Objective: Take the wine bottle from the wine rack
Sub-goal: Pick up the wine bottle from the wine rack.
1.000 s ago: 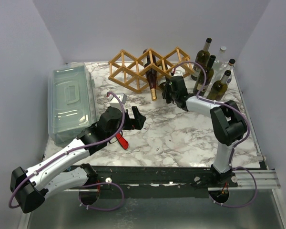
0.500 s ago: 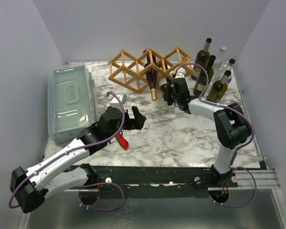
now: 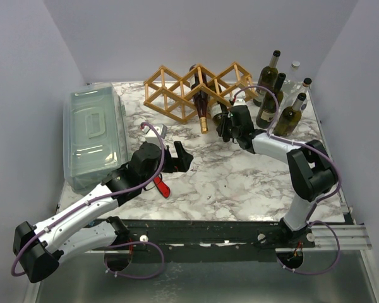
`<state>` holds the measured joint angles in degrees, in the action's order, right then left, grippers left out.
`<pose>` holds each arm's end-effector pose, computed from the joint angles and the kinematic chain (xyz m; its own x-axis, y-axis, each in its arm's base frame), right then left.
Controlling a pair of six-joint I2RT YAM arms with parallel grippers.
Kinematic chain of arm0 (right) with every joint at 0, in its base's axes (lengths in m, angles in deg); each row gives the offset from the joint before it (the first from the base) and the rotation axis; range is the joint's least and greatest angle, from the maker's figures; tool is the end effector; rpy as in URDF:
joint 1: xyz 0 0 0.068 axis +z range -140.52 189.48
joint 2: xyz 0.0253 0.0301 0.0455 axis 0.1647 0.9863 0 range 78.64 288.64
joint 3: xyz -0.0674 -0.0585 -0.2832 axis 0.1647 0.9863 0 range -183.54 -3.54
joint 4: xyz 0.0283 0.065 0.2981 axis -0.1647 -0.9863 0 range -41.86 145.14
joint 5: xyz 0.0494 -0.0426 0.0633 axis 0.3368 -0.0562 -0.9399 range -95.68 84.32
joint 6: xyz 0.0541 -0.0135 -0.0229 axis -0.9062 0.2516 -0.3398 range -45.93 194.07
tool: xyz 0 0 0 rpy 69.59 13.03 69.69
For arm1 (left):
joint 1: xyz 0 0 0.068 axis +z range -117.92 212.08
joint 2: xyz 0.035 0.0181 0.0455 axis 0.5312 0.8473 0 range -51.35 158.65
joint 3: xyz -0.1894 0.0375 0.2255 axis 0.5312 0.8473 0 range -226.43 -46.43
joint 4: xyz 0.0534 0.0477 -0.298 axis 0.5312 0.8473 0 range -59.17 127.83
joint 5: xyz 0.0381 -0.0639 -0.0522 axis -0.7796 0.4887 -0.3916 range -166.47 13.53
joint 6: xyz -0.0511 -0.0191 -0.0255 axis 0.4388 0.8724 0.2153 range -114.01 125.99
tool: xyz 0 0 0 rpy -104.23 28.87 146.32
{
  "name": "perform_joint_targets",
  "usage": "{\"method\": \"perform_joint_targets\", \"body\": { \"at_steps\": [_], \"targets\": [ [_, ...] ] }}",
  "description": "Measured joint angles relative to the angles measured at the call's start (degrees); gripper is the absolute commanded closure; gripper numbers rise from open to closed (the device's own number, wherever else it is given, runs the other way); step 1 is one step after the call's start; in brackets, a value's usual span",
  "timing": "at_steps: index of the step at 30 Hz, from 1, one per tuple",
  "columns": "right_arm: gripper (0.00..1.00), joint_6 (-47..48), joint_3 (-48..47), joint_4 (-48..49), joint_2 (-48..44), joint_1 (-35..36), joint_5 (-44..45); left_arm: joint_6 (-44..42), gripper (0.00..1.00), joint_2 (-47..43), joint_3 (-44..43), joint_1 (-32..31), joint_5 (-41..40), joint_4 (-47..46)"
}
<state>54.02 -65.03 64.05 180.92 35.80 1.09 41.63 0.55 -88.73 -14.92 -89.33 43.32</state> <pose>0.3990 0.1915 0.1876 -0.5649 0.1005 -0.8190 -0.1670 0.9581 0.2327 0.1771 -0.1754 0.3070 -0.5419 -0.2518 -0.8018 0.3157 0.8231 -0.4719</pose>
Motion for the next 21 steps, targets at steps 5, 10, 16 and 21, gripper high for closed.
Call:
{"method": "perform_joint_targets", "body": {
  "at_steps": [5,10,16,21],
  "targets": [
    [1.00,0.0,1.2,0.0,-1.1,0.0,-0.3,0.2,0.01,-0.1,0.0,0.0,0.0,0.0],
    [1.00,0.0,2.3,0.0,-2.0,0.0,-0.5,0.2,0.01,-0.3,0.0,0.0,0.0,0.0],
    [1.00,0.0,3.5,0.0,-3.5,0.2,-0.9,0.3,0.01,-0.5,0.0,0.0,0.0,0.0],
    [1.00,0.0,4.6,-0.3,-4.7,0.2,-1.3,0.3,0.01,-0.7,0.1,0.0,0.0,0.0]
  ]
}}
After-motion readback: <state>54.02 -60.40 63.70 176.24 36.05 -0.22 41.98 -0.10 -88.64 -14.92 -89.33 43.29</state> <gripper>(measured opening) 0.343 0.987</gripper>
